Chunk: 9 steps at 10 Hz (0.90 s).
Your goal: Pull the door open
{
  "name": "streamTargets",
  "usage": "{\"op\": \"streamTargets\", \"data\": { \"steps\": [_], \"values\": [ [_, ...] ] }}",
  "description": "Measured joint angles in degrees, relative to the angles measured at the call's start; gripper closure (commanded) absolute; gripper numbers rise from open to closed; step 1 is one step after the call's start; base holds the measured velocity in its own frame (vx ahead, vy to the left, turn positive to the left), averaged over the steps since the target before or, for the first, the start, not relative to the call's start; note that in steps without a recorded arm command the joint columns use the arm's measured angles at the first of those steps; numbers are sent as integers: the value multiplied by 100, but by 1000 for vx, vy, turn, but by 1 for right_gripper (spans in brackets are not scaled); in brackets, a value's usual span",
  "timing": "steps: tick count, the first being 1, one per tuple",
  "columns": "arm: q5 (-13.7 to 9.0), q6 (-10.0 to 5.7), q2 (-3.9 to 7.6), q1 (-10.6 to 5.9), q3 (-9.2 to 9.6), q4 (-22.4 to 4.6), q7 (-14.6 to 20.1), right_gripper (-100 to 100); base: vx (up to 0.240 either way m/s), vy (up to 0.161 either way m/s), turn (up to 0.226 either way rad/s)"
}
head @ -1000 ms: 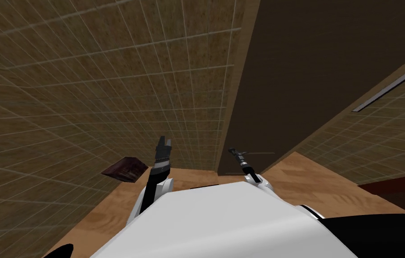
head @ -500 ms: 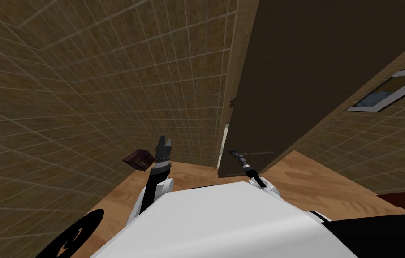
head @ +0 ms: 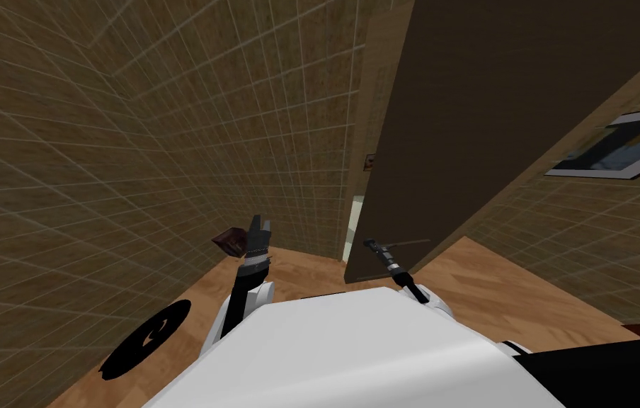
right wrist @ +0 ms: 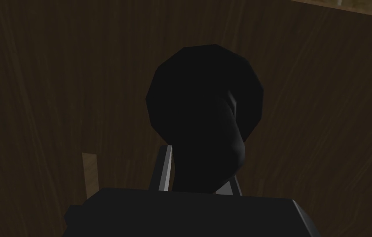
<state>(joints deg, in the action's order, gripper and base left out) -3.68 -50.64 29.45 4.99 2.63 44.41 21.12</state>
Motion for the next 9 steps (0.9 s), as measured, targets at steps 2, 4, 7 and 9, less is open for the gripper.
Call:
{"op": "streamTargets", "data": {
  "steps": [2, 4, 7, 9],
  "values": [
    [11, -166, 92, 130, 45, 11, 75, 100, -173, -62, 133],
    [34, -398, 183, 170, 115, -126, 177, 100, -180, -84, 147],
    [68, -730, 333, 397, 230, -99, 329, 100, -184, -91, 123],
    [71, -791, 347, 438, 249, -139, 356, 100, -167, -47, 185]
  ]
}}
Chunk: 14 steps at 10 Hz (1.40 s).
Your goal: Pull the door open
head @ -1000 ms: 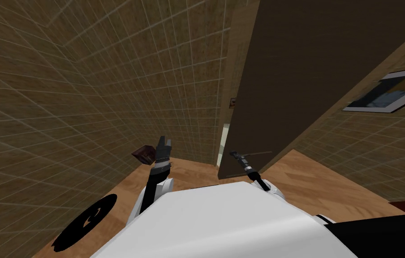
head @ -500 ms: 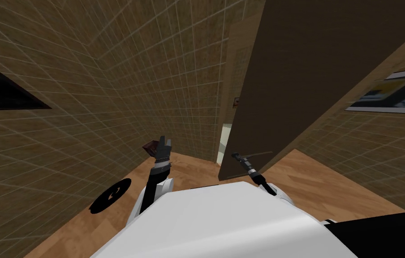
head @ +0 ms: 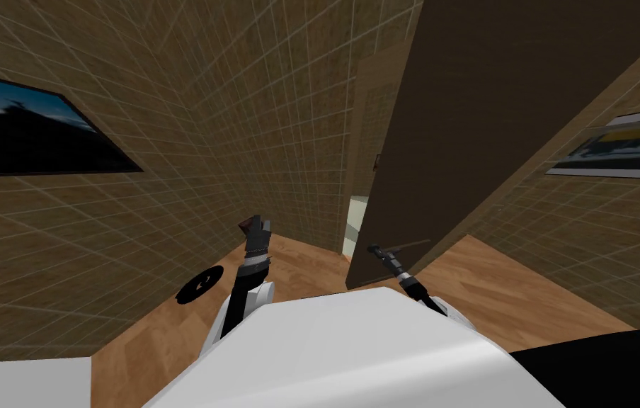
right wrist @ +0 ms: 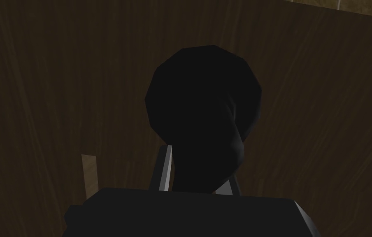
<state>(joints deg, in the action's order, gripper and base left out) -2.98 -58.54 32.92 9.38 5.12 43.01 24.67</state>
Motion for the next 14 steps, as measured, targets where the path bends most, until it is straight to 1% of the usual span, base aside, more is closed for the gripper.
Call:
{"op": "streamTargets", "data": {
  "steps": [2, 4, 6, 8, 9, 11, 14],
  "values": [
    [-7, -142, 65, 12, 8, -91, 50, 100, -191, -74, 132],
    [4, -269, 91, 47, 44, -140, 80, 100, -210, -95, 163],
    [0, -414, 147, 120, 57, -187, 113, 100, -206, -76, 192],
    [10, -585, 191, 126, 92, -329, 160, 100, -202, -83, 133],
    [11, -647, 209, 161, 100, -332, 170, 100, -92, -39, 35],
    [10, -674, 209, 192, 112, -351, 180, 100, -148, -82, 186],
    [6, -822, 236, 193, 137, -437, 209, 100, -209, -88, 179]
  ]
}}
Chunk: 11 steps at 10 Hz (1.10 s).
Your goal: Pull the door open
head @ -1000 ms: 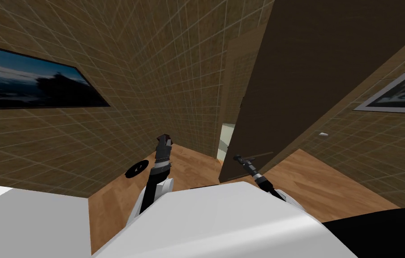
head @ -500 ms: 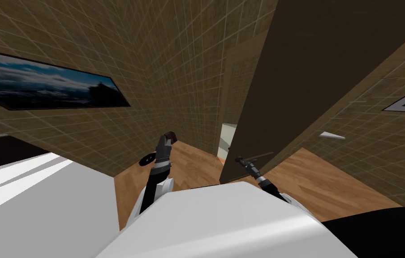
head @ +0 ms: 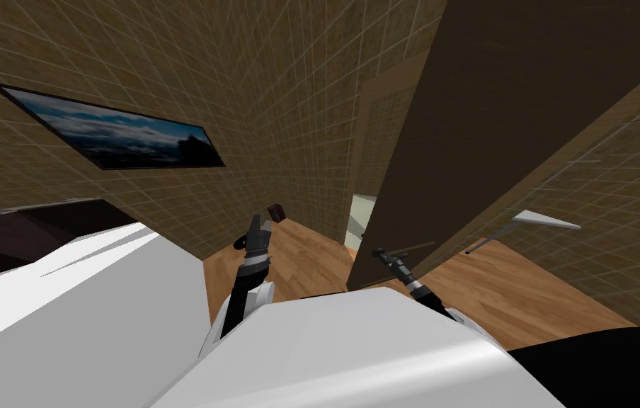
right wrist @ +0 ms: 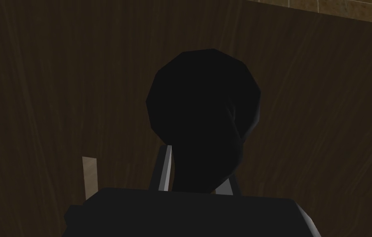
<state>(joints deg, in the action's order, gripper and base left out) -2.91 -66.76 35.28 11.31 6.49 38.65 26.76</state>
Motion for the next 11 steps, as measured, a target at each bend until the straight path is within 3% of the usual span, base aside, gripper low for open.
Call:
{"op": "streamTargets", "data": {
  "steps": [5, 11],
  "values": [
    [-10, -342, 66, 27, 32, -292, 44, 100, -217, -75, 167],
    [-28, -520, 93, 95, 63, -387, 75, 100, -170, -74, 151]
  ]
}}
